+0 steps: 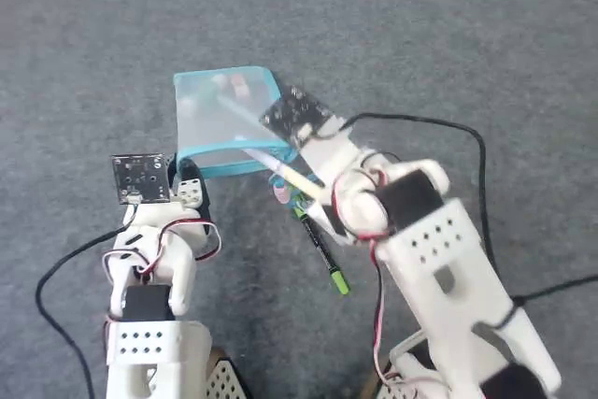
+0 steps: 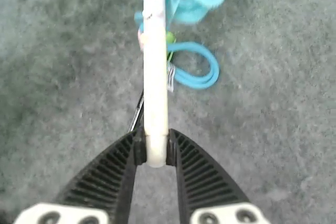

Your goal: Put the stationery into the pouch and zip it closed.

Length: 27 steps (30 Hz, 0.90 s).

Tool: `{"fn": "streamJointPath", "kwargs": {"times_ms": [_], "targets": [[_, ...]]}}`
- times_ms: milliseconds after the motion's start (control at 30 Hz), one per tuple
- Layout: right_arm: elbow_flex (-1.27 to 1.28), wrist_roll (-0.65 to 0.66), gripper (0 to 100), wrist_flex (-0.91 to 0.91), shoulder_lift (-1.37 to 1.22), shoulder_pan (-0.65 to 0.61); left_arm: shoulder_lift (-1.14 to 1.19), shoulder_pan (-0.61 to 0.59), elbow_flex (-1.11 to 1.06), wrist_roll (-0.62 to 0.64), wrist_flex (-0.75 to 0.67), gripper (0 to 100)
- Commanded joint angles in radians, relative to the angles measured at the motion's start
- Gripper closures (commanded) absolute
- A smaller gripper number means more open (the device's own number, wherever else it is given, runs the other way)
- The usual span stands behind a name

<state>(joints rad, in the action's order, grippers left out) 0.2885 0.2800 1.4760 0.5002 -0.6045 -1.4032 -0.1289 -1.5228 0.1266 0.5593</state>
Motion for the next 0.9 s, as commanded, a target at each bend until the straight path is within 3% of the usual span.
{"fn": "streamJointPath", "kwargs": {"times_ms": [0,467,667,867], "targets": [[-0.190,-0.051,99.0,-0.028,-0.127,-0.015,-0.014,0.041,0.031,-0.009,-0.031,99],[-0.687,-0.161,95.1,-0.028,-0.641,-0.096,-0.018,0.107,0.002,-0.044,-0.029,99],[-0.706,-0.164,72.7,-0.025,-0.638,-0.102,-0.018,0.106,0.001,-0.044,-0.031,99],[-0.704,-0.158,71.4,0.035,-0.478,-0.081,-0.018,0.106,0.001,-0.044,-0.031,99]]}}
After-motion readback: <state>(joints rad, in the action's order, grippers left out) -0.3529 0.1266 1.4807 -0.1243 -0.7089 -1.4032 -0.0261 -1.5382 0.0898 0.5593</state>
